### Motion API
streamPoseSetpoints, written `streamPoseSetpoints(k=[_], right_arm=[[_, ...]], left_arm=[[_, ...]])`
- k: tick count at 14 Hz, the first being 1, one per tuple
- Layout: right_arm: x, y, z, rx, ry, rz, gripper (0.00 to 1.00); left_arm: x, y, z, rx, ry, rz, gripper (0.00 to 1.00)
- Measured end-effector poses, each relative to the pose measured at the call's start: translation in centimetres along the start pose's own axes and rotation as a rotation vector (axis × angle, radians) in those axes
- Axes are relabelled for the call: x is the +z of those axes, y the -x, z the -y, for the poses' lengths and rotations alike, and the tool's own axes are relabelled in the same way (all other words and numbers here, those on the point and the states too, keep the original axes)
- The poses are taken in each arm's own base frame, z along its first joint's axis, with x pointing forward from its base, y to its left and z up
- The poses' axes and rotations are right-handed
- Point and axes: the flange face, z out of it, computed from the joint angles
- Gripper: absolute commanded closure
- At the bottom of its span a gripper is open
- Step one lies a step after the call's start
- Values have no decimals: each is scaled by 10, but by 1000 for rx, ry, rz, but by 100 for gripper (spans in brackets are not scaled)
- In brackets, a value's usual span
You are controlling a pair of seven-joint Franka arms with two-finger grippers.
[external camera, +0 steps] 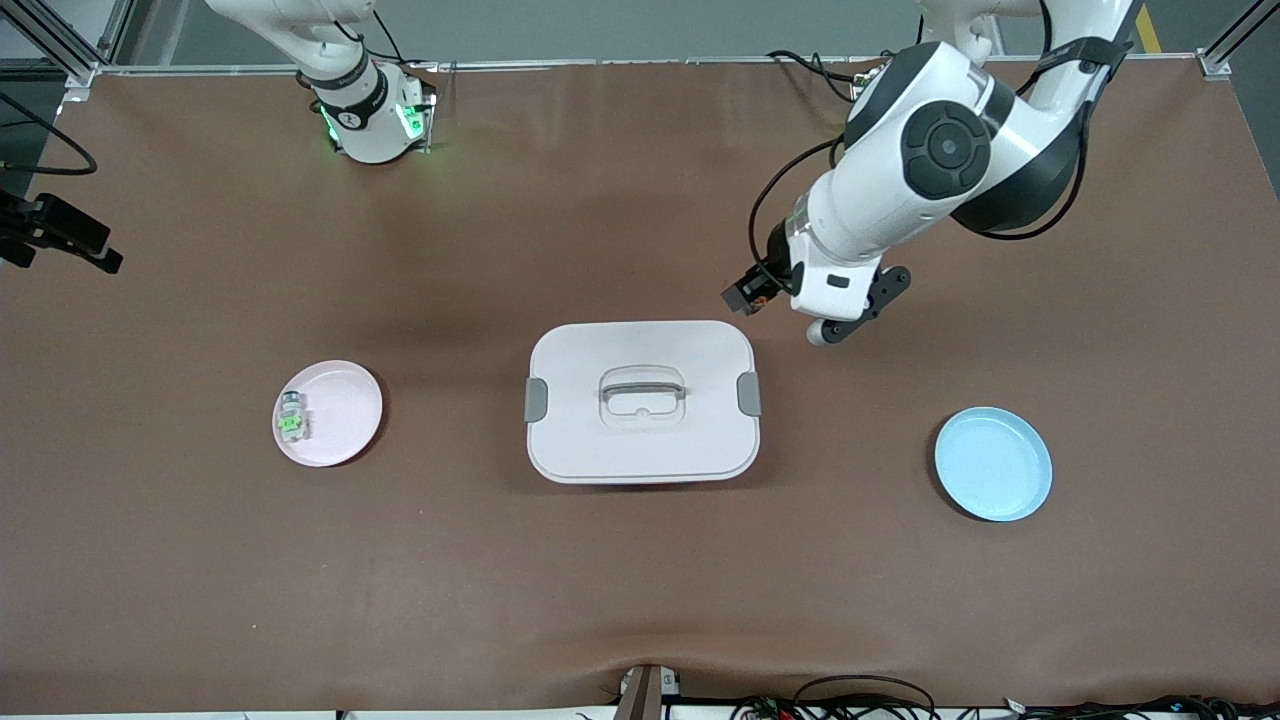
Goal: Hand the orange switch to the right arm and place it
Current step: 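Lift the switch and carry it with the left gripper over the box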
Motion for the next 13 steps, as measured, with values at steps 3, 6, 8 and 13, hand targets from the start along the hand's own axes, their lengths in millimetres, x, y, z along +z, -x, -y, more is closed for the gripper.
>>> streamPoseSetpoints(k=[3, 6, 8, 13], right_arm=[[0, 0, 2, -3, -14, 0, 0], [5, 1, 13, 13, -114, 20, 0], [12, 2, 20, 55, -199, 40, 0], [46, 10, 22, 222, -398, 21, 0]], left_arm=[[9, 6, -10, -88, 2, 15, 100], [18, 23, -24, -185, 9, 29, 100], [20, 33, -36, -246, 22, 41, 100], [20, 57, -58, -314, 72, 60, 100]])
